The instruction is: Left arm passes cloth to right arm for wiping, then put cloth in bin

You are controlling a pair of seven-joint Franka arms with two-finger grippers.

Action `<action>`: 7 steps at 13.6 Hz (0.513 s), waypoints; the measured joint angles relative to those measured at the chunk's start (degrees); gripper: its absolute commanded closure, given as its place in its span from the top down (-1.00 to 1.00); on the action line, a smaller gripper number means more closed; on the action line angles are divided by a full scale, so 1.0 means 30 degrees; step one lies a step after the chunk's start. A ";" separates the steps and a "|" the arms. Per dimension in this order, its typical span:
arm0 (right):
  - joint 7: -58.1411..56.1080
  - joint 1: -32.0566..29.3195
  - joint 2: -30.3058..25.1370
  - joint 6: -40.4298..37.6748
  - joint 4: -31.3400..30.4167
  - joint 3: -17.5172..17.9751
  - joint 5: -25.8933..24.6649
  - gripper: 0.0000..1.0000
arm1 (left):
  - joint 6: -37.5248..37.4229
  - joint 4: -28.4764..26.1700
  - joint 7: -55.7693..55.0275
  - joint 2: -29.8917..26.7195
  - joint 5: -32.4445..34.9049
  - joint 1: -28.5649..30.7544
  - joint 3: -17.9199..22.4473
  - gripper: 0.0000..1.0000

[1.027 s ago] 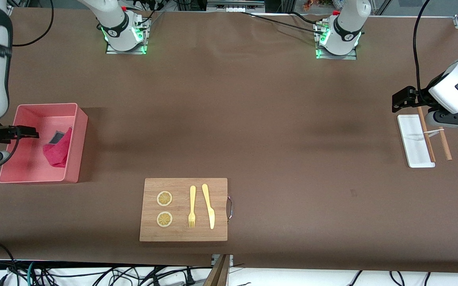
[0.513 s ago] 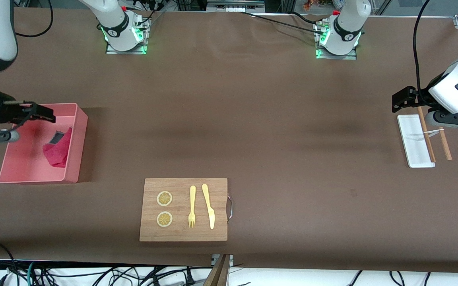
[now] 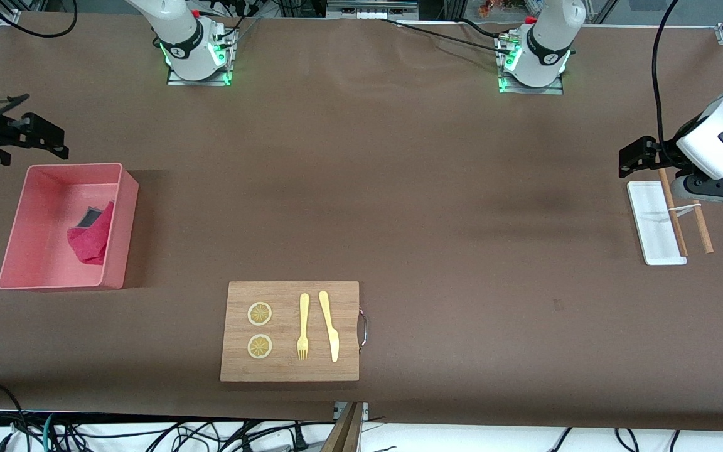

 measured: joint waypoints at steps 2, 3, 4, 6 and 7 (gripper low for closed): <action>0.0010 -0.0161 -0.0064 -0.0601 -0.0016 0.0005 -0.0349 0.99 | -0.0001 0.0000 0.0000 0.0000 0.0000 0.0000 0.0000 1.00; 0.0245 -0.0218 -0.0058 -0.0787 -0.0065 0.0011 -0.0380 0.99 | -0.0002 0.0000 0.0000 0.0000 0.0000 0.0000 0.0000 1.00; 0.0835 -0.0252 -0.0054 -0.0861 -0.0116 0.0033 -0.0380 0.99 | -0.0002 0.0000 0.0000 0.0000 0.0000 0.0000 -0.0001 1.00; 0.1951 -0.0297 -0.0042 -0.0960 -0.0133 0.0213 -0.0380 0.99 | -0.0004 0.0000 0.0000 0.0000 0.0000 0.0001 0.0000 1.00; 0.2205 -0.0300 -0.0040 -0.0991 -0.0133 0.0384 -0.0380 0.99 | -0.0007 0.0000 0.0000 0.0000 0.0000 0.0000 0.0000 1.00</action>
